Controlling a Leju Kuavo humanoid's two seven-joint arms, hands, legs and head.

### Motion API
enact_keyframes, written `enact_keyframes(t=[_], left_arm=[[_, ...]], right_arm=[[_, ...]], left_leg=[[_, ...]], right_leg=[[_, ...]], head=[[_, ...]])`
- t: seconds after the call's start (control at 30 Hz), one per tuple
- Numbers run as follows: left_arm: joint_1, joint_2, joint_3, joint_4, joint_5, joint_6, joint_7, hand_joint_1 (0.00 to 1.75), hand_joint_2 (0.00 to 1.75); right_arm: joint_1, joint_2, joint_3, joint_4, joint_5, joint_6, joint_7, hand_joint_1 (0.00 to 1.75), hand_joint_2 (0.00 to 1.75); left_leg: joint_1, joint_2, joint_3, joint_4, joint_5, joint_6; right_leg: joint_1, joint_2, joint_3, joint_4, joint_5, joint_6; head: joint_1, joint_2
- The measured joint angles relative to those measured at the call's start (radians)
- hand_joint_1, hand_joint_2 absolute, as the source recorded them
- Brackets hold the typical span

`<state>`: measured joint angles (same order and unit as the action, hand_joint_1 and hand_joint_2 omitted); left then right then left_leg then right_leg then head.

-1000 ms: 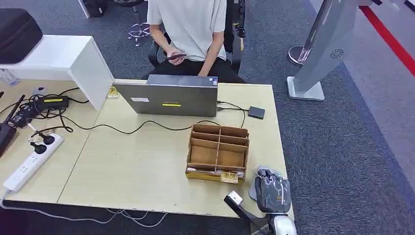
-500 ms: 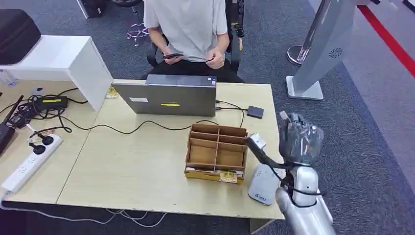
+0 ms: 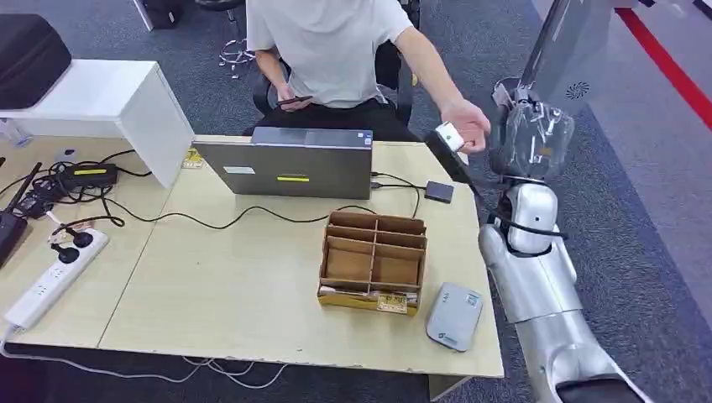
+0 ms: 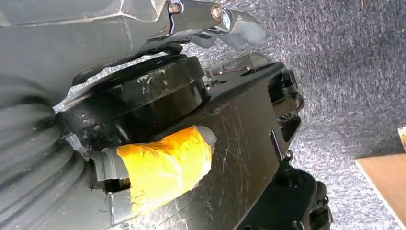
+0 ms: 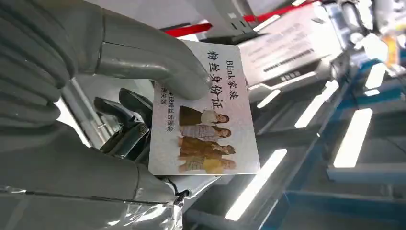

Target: Pass the card to the sensor for recognition and then transmit it.

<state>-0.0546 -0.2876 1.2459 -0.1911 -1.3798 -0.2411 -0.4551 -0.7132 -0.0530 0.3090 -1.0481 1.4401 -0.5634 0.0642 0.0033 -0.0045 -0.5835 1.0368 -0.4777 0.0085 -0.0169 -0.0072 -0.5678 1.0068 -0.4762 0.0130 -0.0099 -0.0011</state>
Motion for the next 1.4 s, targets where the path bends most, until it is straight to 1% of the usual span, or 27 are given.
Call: enact_keyframes(t=[0.17,0.3,0.37,0.4,0.43,0.6,0.77,0.9,1.0,1.17,1.3,1.4], left_arm=[[-0.001,0.0,-0.001,-0.006,-0.008,-0.028,0.0,0.0,1.75],[-0.001,0.0,-0.002,-0.006,-0.01,-0.032,-0.001,0.0,1.75],[-0.001,0.001,-0.002,-0.008,-0.011,-0.04,-0.006,0.0,1.75],[0.0,0.002,-0.002,-0.009,-0.012,-0.044,-0.011,0.0,1.75],[0.0,0.002,-0.002,-0.009,-0.012,-0.048,-0.015,0.0,1.75],[0.002,0.006,-0.008,-0.011,-0.024,-0.059,-0.032,0.0,1.75],[-0.001,0.006,-0.011,-0.011,-0.021,-0.052,-0.013,0.0,1.75],[-0.003,0.006,-0.011,-0.011,-0.013,-0.049,-0.002,0.0,1.75],[-0.003,0.005,-0.01,-0.011,-0.002,-0.042,0.0,0.0,1.75],[-0.002,0.0,-0.01,-0.011,0.012,-0.034,0.0,0.0,1.75],[-0.002,0.0,-0.01,-0.011,0.013,-0.034,0.0,0.0,1.75],[-0.002,-0.003,-0.009,-0.011,0.026,-0.029,0.0,0.0,1.75]], right_arm=[[-0.187,0.023,0.037,0.286,0.037,0.042,0.086,1.75,1.75],[-0.257,0.036,0.05,0.421,0.048,0.056,0.108,1.75,1.75],[-0.285,0.043,0.062,0.479,0.058,0.102,0.145,1.75,1.75],[-0.292,0.047,0.062,0.503,0.058,0.111,0.157,1.75,1.75],[-0.294,0.049,0.062,0.519,0.058,0.111,0.159,0.0,1.75],[-0.294,0.059,0.065,0.572,0.057,0.106,0.145,0.0,1.75],[-0.291,0.063,0.066,0.578,0.044,0.101,0.101,0.0,1.75],[-0.257,0.063,0.066,0.535,0.012,0.051,0.052,0.0,1.75],[-0.186,0.056,0.066,0.428,-0.008,0.03,0.014,0.0,1.75],[-0.014,0.03,0.066,0.169,-0.026,0.032,-0.002,0.0,1.75],[0.048,0.014,0.066,0.061,-0.031,0.036,-0.005,0.0,1.75],[0.115,0.002,0.066,-0.04,-0.068,0.028,-0.044,0.0,1.75]], left_leg=[[0.0,-0.007,-0.001,0.0,0.004,0.001],[-0.001,-0.01,-0.003,0.0,0.004,0.001],[-0.001,-0.01,-0.002,0.0,0.004,0.001],[-0.001,-0.011,-0.003,0.0,0.004,0.001],[-0.001,-0.012,-0.003,0.0,0.004,0.001],[-0.002,-0.011,-0.004,0.0,0.004,0.001],[-0.002,-0.012,-0.004,0.0,0.005,0.001],[-0.002,-0.011,-0.003,0.0,0.005,0.001],[-0.002,-0.012,-0.003,0.0,0.005,0.001],[-0.002,-0.012,-0.004,0.0,0.004,0.002],[-0.002,-0.011,-0.004,0.0,0.004,0.002],[-0.002,-0.012,-0.003,0.0,0.004,0.002]], right_leg=[[-0.001,-0.005,0.0,0.0,0.001,0.001],[-0.002,-0.008,0.0,0.0,0.001,0.001],[-0.002,-0.008,0.0,0.0,0.001,0.001],[-0.002,-0.008,0.0,0.0,0.001,0.001],[-0.002,-0.009,-0.001,0.0,0.001,0.001],[-0.003,-0.009,-0.002,0.0,0.001,0.002],[-0.003,-0.01,-0.002,0.0,0.001,0.002],[-0.003,-0.009,-0.002,0.0,0.001,0.002],[-0.003,-0.01,-0.002,0.0,0.001,0.002],[-0.003,-0.009,-0.002,0.0,0.001,0.002],[-0.003,-0.009,-0.003,0.0,0.001,0.002],[-0.003,-0.01,-0.002,-0.001,0.001,0.002]], head=[[0.0,0.0],[0.0,0.0],[0.0,0.0],[0.0,0.0],[0.0,0.0],[0.0,0.0],[0.0,0.0],[0.0,0.0],[0.0,0.0],[0.0,0.0],[0.0,0.0],[0.0,0.0]])
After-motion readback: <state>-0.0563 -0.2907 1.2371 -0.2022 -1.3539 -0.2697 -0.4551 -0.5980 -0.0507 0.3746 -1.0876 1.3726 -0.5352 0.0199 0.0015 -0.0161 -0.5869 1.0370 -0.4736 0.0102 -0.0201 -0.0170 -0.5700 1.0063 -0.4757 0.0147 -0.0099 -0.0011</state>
